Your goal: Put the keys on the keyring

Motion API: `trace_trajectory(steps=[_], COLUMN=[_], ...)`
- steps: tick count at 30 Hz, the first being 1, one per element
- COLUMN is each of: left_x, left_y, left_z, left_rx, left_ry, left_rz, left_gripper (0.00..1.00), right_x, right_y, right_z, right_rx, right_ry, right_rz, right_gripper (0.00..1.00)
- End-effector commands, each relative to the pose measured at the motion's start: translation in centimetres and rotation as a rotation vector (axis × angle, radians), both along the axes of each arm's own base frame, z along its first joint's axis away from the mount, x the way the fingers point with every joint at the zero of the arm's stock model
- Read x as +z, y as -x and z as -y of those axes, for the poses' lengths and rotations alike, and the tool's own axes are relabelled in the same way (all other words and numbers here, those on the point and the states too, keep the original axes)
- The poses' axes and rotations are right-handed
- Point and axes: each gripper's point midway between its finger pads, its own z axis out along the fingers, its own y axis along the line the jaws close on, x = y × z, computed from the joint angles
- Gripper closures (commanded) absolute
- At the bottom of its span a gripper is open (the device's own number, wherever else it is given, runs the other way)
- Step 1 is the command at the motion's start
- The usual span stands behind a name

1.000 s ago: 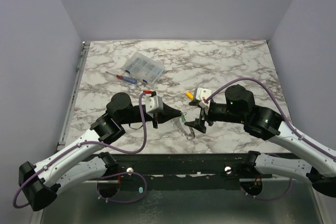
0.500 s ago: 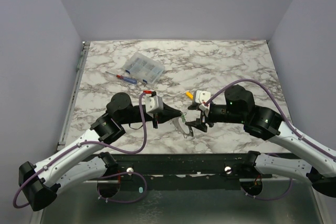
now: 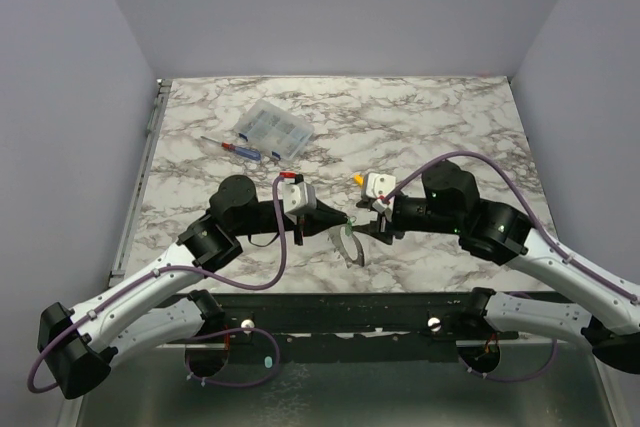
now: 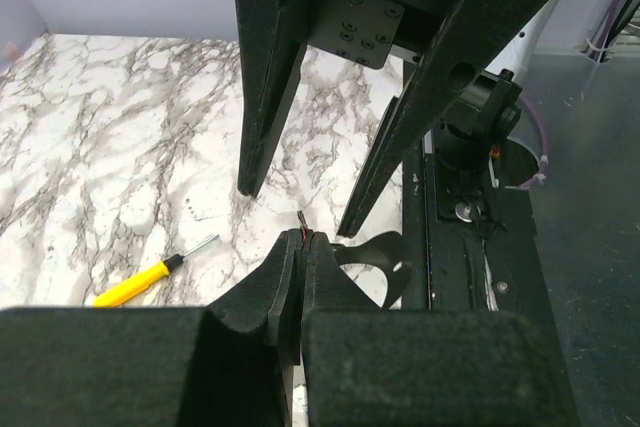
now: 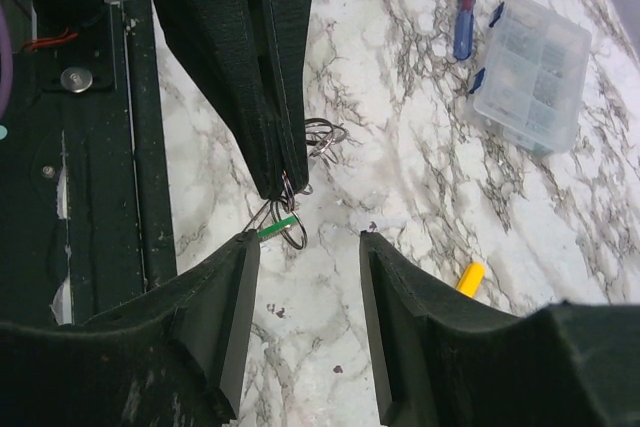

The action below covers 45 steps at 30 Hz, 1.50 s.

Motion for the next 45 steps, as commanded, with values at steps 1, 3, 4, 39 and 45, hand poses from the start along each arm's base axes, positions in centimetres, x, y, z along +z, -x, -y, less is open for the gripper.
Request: trace_trajectory(steps=[1, 3, 4, 39, 45], left_x=[0.6, 0.7, 0.6, 2.7, 4.2], left_y=[0.5, 0.6, 0.6, -1.1, -1.6], left_z=[0.2, 0.2, 0.2, -1.0, -1.5], left_rx=[-0.029, -0.034, -0.035, 0.111, 0.159], left_ry=[0.024, 0.024, 0.023, 0.106, 0.195], left_rz=[0.028, 0.026, 0.026, 0.058, 0.028], left_gripper=[1.0, 1.0, 1.0, 1.0, 1.0], right_x=[0.1, -0.3, -0.4, -0.2, -0.6], right_y=[-0.1, 0.1, 0.1, 0.9, 0.8], right_z=[-0.5, -0.7, -0.8, -1.4, -2.0], right_rx=[0.025, 0.041, 0.044, 0.051, 0.041], right_ry=[0.018, 0.027, 0.029, -0.085, -0.119], right_rz=[0.018, 0.006, 0.004, -0.028, -0.065], right_gripper=[0.48, 0.52, 0.53, 0.98, 0.98])
